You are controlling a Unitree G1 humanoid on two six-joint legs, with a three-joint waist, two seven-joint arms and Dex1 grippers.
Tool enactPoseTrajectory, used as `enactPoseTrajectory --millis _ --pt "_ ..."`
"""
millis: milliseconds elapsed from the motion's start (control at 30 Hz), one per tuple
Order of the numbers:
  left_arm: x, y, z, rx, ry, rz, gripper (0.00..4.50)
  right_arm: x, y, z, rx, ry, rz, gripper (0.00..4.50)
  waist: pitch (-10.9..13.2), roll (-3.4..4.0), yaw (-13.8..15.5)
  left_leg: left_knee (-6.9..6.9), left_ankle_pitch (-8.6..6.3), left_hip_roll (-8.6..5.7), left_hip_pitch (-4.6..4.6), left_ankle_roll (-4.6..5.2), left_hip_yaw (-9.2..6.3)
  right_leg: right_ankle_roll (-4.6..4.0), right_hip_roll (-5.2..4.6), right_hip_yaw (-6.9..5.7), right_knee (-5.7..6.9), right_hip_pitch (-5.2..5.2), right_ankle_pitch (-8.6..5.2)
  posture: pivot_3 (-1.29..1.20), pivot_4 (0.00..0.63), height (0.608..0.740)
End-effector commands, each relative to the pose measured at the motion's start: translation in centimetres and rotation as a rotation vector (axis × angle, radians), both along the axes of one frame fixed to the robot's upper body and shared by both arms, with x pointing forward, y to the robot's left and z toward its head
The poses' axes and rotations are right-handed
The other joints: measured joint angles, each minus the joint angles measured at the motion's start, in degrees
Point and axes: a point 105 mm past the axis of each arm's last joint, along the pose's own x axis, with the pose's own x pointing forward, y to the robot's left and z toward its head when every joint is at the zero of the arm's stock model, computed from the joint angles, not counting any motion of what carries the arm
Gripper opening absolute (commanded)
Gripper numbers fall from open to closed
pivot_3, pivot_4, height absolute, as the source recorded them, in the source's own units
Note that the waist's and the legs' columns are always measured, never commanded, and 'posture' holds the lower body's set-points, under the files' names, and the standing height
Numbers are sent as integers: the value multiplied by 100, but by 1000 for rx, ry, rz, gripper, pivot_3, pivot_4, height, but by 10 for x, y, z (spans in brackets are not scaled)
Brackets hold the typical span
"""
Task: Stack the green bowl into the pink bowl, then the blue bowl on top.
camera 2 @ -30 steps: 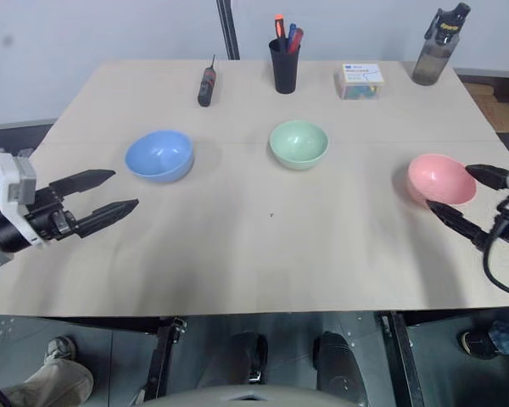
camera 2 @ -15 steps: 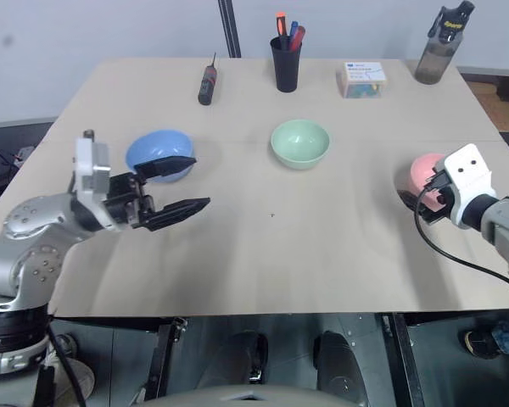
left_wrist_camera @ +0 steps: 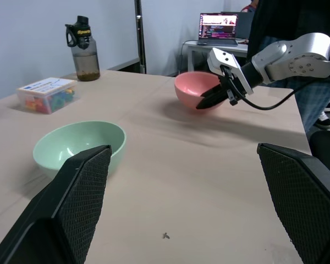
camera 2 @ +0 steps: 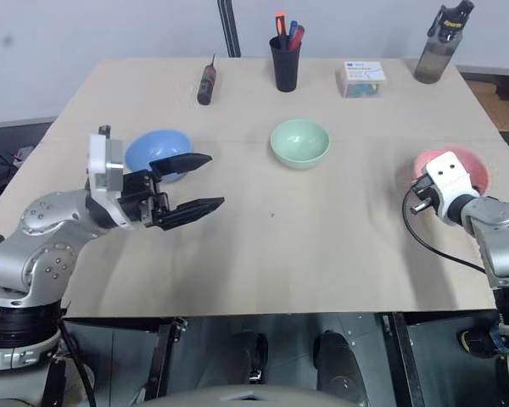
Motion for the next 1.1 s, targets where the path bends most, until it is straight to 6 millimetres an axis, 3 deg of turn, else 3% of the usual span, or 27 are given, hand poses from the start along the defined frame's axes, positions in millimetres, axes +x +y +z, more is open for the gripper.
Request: enactPoseTrajectory --millis 33,100,333,433,633,667,833,967,1000,1100 --pt "-2 3 11 -13 -56 24 4500 -4 25 27 -27 -61 130 21 1 1 -2 0 0 0 0 0 0 0 0 1 0 0 0 0 150 740" --pt "1 7 11 -20 -56 44 4500 -13 40 27 -24 -31 209 21 1 1 -6 0 0 1 0 0 -1 0 1 0 0 -1 0 0 150 740" --pt "16 28 9 -24 -69 145 4500 -80 162 20 98 95 773 21 1 1 -13 0 -13 10 1 22 -5 0 8 -2 0 -1 0 0 150 740" --pt "18 28 8 -18 -74 145 4500 -84 180 9 102 132 828 21 1 -1 3 3 -14 8 0 23 -7 0 7 -5 -1 0 0 0 150 740" --pt "16 26 7 -12 -76 138 4500 -68 230 -11 103 159 920 21 -3 -12 -34 9 0 0 8 -1 -12 0 3 -9 1 9 0 0 150 740" --pt "15 25 8 -12 -76 139 4500 -65 235 -12 93 157 924 747 -3 -12 -34 7 1 3 9 -2 -12 0 7 -8 4 6 0 0 150 740" --pt "11 29 7 -8 -72 156 4500 -64 243 -6 102 162 948 2608 -2 -11 -5 1 3 1 -11 -7 -14 -1 4 -8 1 -13 0 0 150 740" --pt "9 29 6 -10 -71 170 4500 -58 236 24 134 58 921 4230 -2 -11 0 1 3 -2 -11 -6 -14 0 -1 -9 0 -13 0 0 150 740" --pt "8 29 5 -11 -72 174 4500 -58 233 38 156 20 928 4432 -1 -9 -2 1 3 -1 -11 -7 -17 -1 1 -12 2 -13 0 0 150 740" --pt "8 28 5 -16 -72 177 4500 -56 216 76 170 -70 967 4432 2 -7 -3 1 3 -1 -10 -6 -14 -1 0 -8 3 -13 0 0 150 740"
